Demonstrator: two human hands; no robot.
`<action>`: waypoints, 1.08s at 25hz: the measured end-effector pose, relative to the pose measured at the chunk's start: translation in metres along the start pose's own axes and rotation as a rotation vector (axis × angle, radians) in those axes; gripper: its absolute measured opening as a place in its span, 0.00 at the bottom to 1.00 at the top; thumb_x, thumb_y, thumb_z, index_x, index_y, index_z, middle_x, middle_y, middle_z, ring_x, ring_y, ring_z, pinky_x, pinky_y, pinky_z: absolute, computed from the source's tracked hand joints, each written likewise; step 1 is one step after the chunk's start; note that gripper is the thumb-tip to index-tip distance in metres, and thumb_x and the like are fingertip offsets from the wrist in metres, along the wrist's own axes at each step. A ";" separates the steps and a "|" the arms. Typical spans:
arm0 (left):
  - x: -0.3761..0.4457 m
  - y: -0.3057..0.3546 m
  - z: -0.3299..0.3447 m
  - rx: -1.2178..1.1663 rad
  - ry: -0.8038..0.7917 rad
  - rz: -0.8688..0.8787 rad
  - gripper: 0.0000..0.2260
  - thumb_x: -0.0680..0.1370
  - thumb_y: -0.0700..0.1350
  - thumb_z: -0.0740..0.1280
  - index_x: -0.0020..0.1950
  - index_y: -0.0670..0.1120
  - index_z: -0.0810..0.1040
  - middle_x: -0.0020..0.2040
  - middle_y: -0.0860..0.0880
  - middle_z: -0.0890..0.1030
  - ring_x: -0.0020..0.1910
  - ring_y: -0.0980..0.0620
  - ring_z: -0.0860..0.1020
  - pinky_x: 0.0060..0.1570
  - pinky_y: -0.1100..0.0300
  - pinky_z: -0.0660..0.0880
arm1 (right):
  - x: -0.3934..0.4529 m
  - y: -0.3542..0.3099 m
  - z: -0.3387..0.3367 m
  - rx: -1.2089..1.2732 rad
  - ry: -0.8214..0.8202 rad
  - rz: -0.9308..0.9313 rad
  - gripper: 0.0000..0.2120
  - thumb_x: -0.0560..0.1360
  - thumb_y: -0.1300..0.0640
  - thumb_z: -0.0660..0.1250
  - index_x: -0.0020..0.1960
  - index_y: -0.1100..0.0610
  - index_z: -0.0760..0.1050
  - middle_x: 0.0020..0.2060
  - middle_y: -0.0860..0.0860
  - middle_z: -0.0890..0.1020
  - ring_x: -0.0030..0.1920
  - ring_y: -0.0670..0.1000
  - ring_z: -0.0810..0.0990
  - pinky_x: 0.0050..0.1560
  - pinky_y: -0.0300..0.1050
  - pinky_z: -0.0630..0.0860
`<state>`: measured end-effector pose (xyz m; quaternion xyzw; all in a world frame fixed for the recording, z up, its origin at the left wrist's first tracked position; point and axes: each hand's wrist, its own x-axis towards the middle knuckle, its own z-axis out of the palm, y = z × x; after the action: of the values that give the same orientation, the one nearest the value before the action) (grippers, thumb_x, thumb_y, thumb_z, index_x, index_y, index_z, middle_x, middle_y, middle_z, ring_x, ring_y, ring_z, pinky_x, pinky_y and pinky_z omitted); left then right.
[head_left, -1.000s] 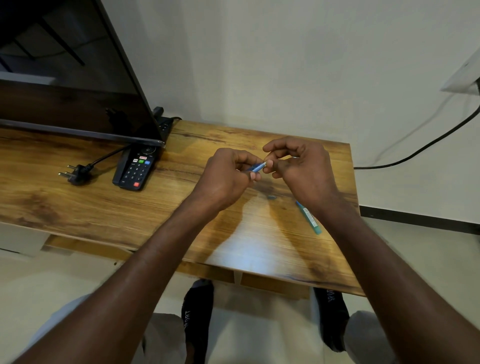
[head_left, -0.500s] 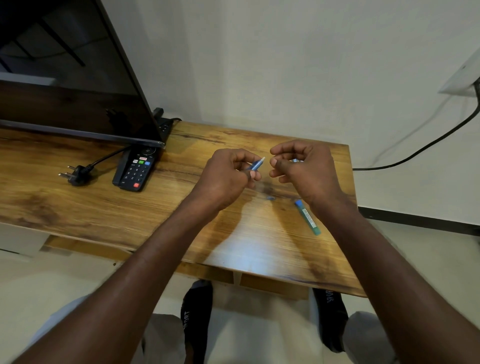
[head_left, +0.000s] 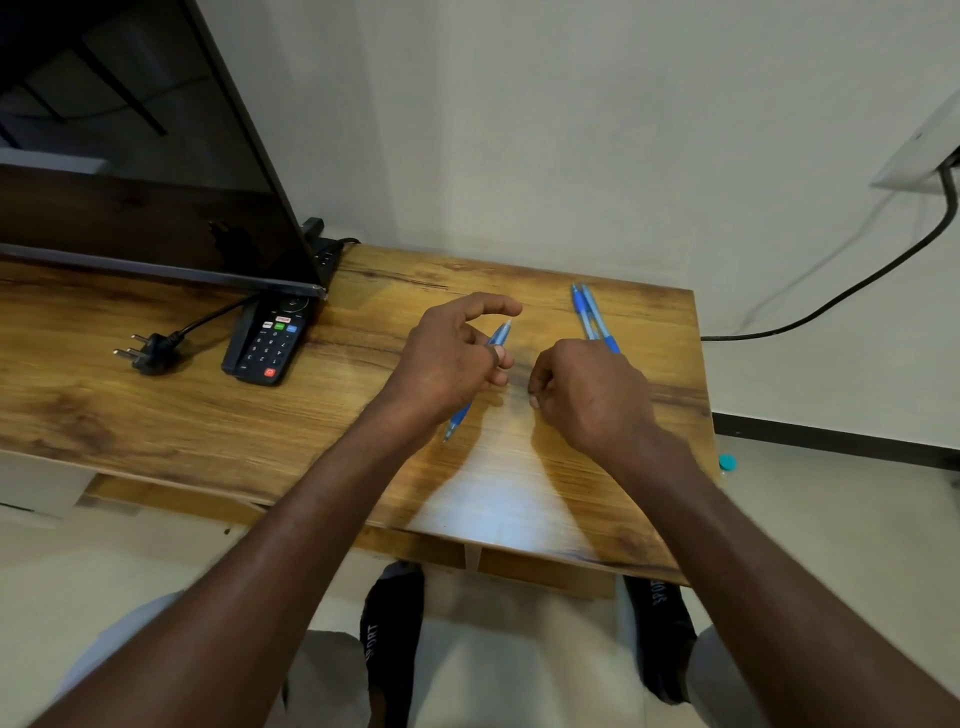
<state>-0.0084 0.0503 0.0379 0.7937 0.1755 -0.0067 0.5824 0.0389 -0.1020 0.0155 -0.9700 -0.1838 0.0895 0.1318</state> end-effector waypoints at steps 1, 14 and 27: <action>0.000 0.000 0.000 0.008 0.004 0.000 0.22 0.80 0.32 0.69 0.68 0.54 0.81 0.47 0.43 0.87 0.45 0.48 0.88 0.45 0.61 0.83 | 0.000 -0.001 0.002 -0.003 0.007 0.005 0.04 0.79 0.57 0.73 0.52 0.51 0.85 0.47 0.49 0.86 0.49 0.52 0.84 0.51 0.52 0.83; 0.000 0.001 0.004 -0.020 -0.077 -0.030 0.23 0.79 0.33 0.72 0.72 0.48 0.75 0.47 0.44 0.87 0.44 0.49 0.88 0.50 0.58 0.84 | 0.008 0.008 -0.019 1.123 0.191 0.191 0.14 0.82 0.66 0.66 0.52 0.52 0.87 0.50 0.50 0.88 0.41 0.44 0.85 0.39 0.40 0.78; 0.001 0.002 0.004 0.058 -0.083 0.013 0.14 0.79 0.35 0.73 0.63 0.46 0.84 0.49 0.41 0.87 0.45 0.44 0.88 0.51 0.50 0.84 | 0.010 0.004 -0.016 1.022 0.245 0.050 0.13 0.79 0.72 0.66 0.55 0.58 0.83 0.51 0.57 0.85 0.41 0.52 0.89 0.46 0.53 0.86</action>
<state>-0.0064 0.0465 0.0380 0.8103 0.1457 -0.0411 0.5662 0.0527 -0.1057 0.0280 -0.7896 -0.0766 0.0569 0.6062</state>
